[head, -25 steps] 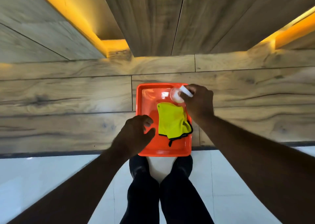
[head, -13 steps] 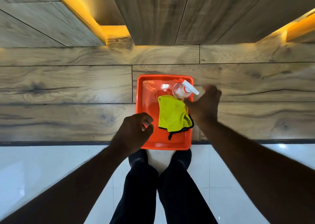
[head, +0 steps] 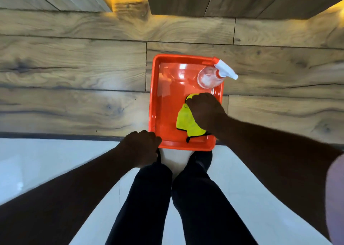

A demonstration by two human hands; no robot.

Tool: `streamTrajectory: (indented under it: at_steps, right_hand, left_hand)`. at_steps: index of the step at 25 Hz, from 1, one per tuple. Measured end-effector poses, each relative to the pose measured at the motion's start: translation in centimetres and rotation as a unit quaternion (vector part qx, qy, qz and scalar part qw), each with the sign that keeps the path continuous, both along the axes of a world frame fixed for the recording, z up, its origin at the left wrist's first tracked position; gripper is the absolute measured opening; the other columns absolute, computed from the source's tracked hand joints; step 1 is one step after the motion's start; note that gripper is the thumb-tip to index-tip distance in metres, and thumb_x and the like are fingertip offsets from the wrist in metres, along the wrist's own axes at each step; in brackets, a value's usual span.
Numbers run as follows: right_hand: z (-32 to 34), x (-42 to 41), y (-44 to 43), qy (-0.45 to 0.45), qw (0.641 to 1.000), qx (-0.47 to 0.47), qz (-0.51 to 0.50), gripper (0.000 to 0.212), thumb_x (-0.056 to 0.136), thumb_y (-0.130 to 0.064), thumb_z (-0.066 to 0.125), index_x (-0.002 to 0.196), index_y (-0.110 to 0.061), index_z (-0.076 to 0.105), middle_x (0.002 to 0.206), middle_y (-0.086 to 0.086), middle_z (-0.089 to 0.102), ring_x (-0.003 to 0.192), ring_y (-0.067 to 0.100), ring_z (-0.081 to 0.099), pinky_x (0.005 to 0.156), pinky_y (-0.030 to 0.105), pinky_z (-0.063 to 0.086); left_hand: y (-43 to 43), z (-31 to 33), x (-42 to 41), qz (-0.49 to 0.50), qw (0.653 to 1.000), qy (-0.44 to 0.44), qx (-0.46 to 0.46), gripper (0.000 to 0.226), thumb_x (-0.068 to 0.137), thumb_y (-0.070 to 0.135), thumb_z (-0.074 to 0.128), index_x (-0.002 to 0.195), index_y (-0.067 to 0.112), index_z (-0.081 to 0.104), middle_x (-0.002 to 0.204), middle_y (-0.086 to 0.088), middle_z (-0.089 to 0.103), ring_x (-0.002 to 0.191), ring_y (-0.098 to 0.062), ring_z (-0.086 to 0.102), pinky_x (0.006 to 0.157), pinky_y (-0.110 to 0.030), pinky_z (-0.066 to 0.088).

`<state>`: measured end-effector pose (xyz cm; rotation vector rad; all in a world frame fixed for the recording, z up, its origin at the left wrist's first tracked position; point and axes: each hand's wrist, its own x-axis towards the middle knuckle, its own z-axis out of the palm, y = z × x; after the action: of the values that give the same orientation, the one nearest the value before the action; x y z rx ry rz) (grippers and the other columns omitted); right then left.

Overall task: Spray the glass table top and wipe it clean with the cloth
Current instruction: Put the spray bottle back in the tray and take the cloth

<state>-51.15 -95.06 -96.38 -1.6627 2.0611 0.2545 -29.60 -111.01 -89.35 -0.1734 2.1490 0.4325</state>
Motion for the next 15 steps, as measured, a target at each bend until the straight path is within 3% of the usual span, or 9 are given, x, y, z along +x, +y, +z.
streamTrajectory:
  at_steps: [2,4,5,6,8,10,12,14,15]
  right_hand:
    - [7.0,0.1,1.7,-0.048,0.997,-0.046,-0.041,0.029,0.073,-0.008,0.067,0.101,-0.006,0.075,0.081,0.015,0.068,0.074,0.042,0.069,0.078,0.045,0.059]
    - [15.8,0.3,3.1,-0.093,0.986,-0.097,-0.102,0.048,0.064,-0.008,0.086,0.110,-0.009,0.077,0.091,0.014,0.070,0.084,0.042,0.067,0.086,0.045,0.054]
    - [20.8,0.4,3.6,-0.110,0.977,-0.122,-0.135,0.047,0.066,-0.014,0.087,0.112,-0.013,0.078,0.096,0.011,0.071,0.092,0.040,0.066,0.094,0.045,0.049]
    - [25.8,0.6,3.9,-0.128,0.969,-0.145,-0.153,0.042,0.071,-0.022,0.084,0.112,-0.018,0.079,0.101,0.007,0.073,0.101,0.036,0.064,0.105,0.045,0.041]
    - [36.2,1.3,3.5,-0.174,0.953,-0.184,-0.165,0.033,0.083,-0.035,0.075,0.113,-0.023,0.080,0.110,0.002,0.075,0.114,0.025,0.062,0.121,0.048,0.029]
    - [46.5,2.5,2.5,-0.240,0.933,-0.230,-0.142,0.033,0.089,-0.038,0.077,0.118,-0.021,0.079,0.114,0.001,0.074,0.112,0.021,0.064,0.116,0.050,0.042]
    - [57.2,3.3,1.6,-0.298,0.908,-0.253,-0.152,0.042,0.085,-0.032,0.090,0.123,-0.022,0.074,0.114,-0.008,0.071,0.108,0.009,0.065,0.103,0.029,0.052]
    - [64.3,2.9,1.3,-0.351,0.895,-0.242,-0.127,0.071,0.072,-0.038,0.100,0.132,-0.032,0.062,0.117,-0.022,0.066,0.111,-0.010,0.061,0.098,0.008,0.045]
    - [66.4,2.5,1.1,-0.352,0.904,-0.226,-0.090,0.082,0.067,-0.048,0.100,0.137,-0.034,0.059,0.124,-0.024,0.065,0.114,-0.015,0.058,0.101,0.007,0.044]
  left_hand:
    - [0.3,3.8,-0.1,0.128,0.991,-0.017,0.047,0.037,0.093,0.043,0.060,0.123,0.022,0.065,0.120,-0.005,0.069,0.113,-0.029,0.068,0.086,-0.035,0.054]
    - [0.3,10.6,-0.8,0.381,0.918,0.007,0.109,0.032,0.092,0.037,0.073,0.119,0.021,0.069,0.120,-0.004,0.073,0.110,-0.023,0.071,0.092,-0.031,0.056]
    - [0.4,14.9,-1.0,0.456,0.880,0.057,0.122,0.035,0.090,0.035,0.078,0.121,0.020,0.070,0.123,-0.002,0.074,0.112,-0.019,0.070,0.094,-0.026,0.055]
    - [0.5,20.0,-1.3,0.470,0.866,0.118,0.124,0.046,0.087,0.036,0.083,0.127,0.021,0.069,0.130,-0.001,0.071,0.118,-0.016,0.067,0.098,-0.021,0.051]
    - [1.1,30.8,-1.3,0.406,0.875,0.238,0.112,0.082,0.078,0.046,0.089,0.148,0.019,0.056,0.152,-0.001,0.056,0.138,-0.015,0.052,0.115,-0.022,0.040]
    - [1.4,41.5,-1.0,0.311,0.881,0.345,0.088,0.105,0.073,0.055,0.088,0.158,0.014,0.042,0.167,-0.004,0.038,0.153,-0.019,0.036,0.127,-0.028,0.026]
    - [1.6,51.4,-0.4,0.233,0.873,0.426,0.044,0.084,0.082,0.052,0.082,0.149,0.009,0.054,0.164,-0.008,0.044,0.153,-0.026,0.038,0.128,-0.037,0.027]
    - [2.0,59.1,0.7,0.215,0.849,0.482,0.002,0.041,0.094,0.038,0.072,0.124,0.010,0.070,0.139,-0.008,0.067,0.138,-0.025,0.056,0.121,-0.044,0.037]
    - [2.6,62.1,1.6,0.233,0.839,0.491,-0.015,0.027,0.095,0.032,0.066,0.113,0.012,0.071,0.120,-0.005,0.073,0.122,-0.021,0.063,0.115,-0.044,0.042]
